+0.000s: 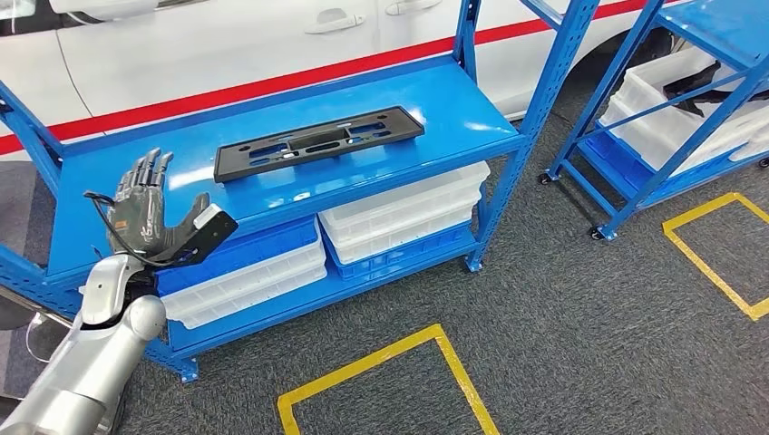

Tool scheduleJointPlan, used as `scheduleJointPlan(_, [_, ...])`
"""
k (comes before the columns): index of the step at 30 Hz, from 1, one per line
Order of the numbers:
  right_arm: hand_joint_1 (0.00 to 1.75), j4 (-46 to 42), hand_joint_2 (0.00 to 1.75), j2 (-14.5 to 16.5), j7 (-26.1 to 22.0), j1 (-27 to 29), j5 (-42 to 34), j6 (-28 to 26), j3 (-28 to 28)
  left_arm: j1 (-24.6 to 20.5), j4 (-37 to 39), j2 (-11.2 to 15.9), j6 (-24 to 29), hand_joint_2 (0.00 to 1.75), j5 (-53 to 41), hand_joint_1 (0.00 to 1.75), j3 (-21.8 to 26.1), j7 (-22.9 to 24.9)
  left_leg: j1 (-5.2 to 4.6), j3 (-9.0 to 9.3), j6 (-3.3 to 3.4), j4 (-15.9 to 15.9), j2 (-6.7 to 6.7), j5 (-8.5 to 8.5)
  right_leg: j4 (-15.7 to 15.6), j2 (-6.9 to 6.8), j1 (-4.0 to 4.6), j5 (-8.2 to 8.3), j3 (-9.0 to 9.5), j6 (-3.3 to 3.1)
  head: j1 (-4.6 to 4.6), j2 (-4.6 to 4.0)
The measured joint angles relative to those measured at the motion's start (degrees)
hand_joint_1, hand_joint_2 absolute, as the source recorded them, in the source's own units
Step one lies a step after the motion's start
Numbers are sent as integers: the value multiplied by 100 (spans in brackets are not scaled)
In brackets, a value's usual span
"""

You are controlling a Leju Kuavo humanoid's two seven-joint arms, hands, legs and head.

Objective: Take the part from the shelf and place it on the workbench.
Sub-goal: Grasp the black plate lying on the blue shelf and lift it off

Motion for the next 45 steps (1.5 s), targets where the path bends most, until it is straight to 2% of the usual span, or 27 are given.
scheduleJointPlan(2, [0,0,0,0,-17,0,1,24,0,-6,2,3,4,0,1,0,0,-19,20,-194,-57,423,-39,-229,-28,6,-15,-22,54,-83,0,0])
scheduleJointPlan(4, [0,0,0,-1,-21,-2,4,32,0,21,12,4,1,0,-6,0,-1,-29,30,-607,-91,1195,-67,-518,-29,15,1,-62,97,-138,1,0])
scheduleJointPlan(5, [0,0,0,-1,-19,-1,8,30,0,47,22,4,-3,0,-11,0,-2,-30,34,-798,-99,1504,-68,-580,-27,25,8,-82,121,-151,0,0])
scheduleJointPlan(6, [0,0,0,-2,-19,0,12,28,0,71,33,3,-8,0,-17,0,-2,-30,38,-914,-101,1640,-68,-538,-24,41,15,-106,149,-155,0,0])
scheduleJointPlan(7, [0,0,0,-2,-19,1,16,27,0,85,41,3,-13,0,-28,0,-2,-27,40,-919,-92,1545,-68,-377,-19,59,20,-134,185,-150,-1,0])
scheduleJointPlan(9, [0,1,0,-1,-20,-1,20,26,0,82,46,1,-28,0,-56,0,-2,-10,38,-667,-39,848,-73,109,-10,92,27,-202,268,-120,0,0])
scheduleJointPlan(10, [0,1,0,1,-19,-5,20,26,0,72,46,0,-40,0,-71,0,-2,1,25,-518,-7,500,-79,277,0,102,37,-234,294,-97,0,0])
scheduleJointPlan(11, [0,1,0,-2,-20,-8,21,28,0,65,45,-3,-50,0,-85,0,-3,9,13,-415,25,261,-85,347,9,107,46,-256,297,-67,1,0])
scheduleJointPlan(13, [0,1,0,-7,-19,-11,22,29,0,64,40,-16,-64,0,-106,0,-7,18,-17,-361,74,115,-93,311,10,110,50,-271,276,-1,1,0])
scheduleJointPlan(16, [0,1,0,-15,-5,-7,21,10,0,59,14,-34,-79,0,-119,0,-10,37,17,-292,168,5,-89,305,119,89,29,-366,236,91,1,0])
scheduleJointPlan(18, [0,2,0,-22,-2,1,19,7,-1,53,2,-42,-83,0,-117,0,-13,24,26,-232,227,-36,-82,291,668,66,25,-609,-49,131,2,0])
scheduleJointPlan(20, [0,2,0,-26,-6,4,16,13,-2,72,2,-49,-83,0,-114,0,-16,-3,13,-195,257,-35,-79,251,1405,61,26,-824,-516,156,2,0])
scheduleJointPlan(21, [0,2,0,-25,-7,4,14,15,-2,86,2,-52,-84,0,-112,0,-17,-10,7,-167,260,-33,-79,225,1584,60,26,-797,-671,160,2,0])
scheduleJointPlan(22, [0,2,0,-23,-8,4,11,16,-2,93,-1,-57,-90,0,-111,0,-17,-10,4,-130,259,-32,-79,197,1539,59,28,-652,-711,156,2,0])
scheduleJointPlan(24, [0,2,0,-20,-7,2,6,5,-2,86,-17,-77,-109,0,-111,0,-17,4,-1,-37,247,-33,-82,130,890,51,35,-147,-487,119,2,0])
scheduleJointPlan(26, [0,2,0,-19,-8,-5,4,-2,-2,67,-42,-98,-138,0,-116,0,-18,33,-28,28,207,-23,-92,58,241,32,68,133,-209,54,1,0])
scheduleJointPlan(28, [0,2,0,-18,-16,-9,4,14,-2,55,-60,-104,-156,0,-120,0,-19,48,-48,51,149,-28,-96,4,41,22,102,103,-121,-10,1,0])
scheduleJointPlan(30, [0,2,0,-18,-20,-2,4,25,-3,45,-72,-103,-153,0,-121,0,-19,40,-45,78,84,-29,-91,-48,-8,28,85,71,-78,-64,1,0])
scheduleJointPlan(32, [0,2,0,-16,-12,7,3,19,-4,26,-80,-96,-146,0,-121,0,-19,28,-37,-19,23,249,-94,-202,-63,31,53,40,14,-124,0,0])
scheduleJointPlan(35, [0,2,0,-15,-12,7,9,24,-4,58,-81,-89,-143,0,-129,0,-23,13,-1,-631,-32,1333,-100,-572,-78,39,46,-56,139,-176,0,0])
scheduleJointPlan(36, [0,2,0,-15,-21,7,17,34,-4,85,-81,-89,-143,0,-141,0,-27,11,11,-809,-39,1566,-100,-575,-75,48,46,-97,186,-175,-1,0])
scheduleJointPlan(37, [0,2,0,-15,-31,6,26,46,-4,104,-81,-90,-143,0,-154,0,-32,13,20,-889,-39,1587,-100,-460,-72,59,46,-141,240,-169,-1,0])
scheduleJointPlan(38, [0,2,0,-15,-38,4,33,53,-4,113,-82,-92,-144,0,-166,0,-36,20,27,-875,-31,1419,-99,-255,-69,71,45,-188,301,-159,-1,0])
scheduleJointPlan(40, [0,3,0,-14,-42,0,38,61,-4,105,-85,-97,-145,0,-179,0,-49,40,23,-637,19,704,-100,246,-67,86,48,-294,432,-115,0,0])
scheduleJointPlan(41, [0,4,0,-14,-42,-7,38,63,-4,98,-87,-99,-146,0,-182,0,-56,48,10,-507,48,390,-102,368,-63,89,53,-339,467,-82,-1,0])
scheduleJointPlan(42, [0,5,0,-14,-42,-16,39,65,-4,94,-91,-105,-148,0,-185,0,-63,54,-9,-417,81,177,-105,416,-68,90,52,-372,486,-46,-1,0])
scheduleJointPlan(45, [0,7,0,-15,-43,-34,39,69,-4,93,-106,-133,-151,0,-188,0,-74,61,-30,-328,179,36,-121,309,-44,85,37,-380,499,53,0,0])
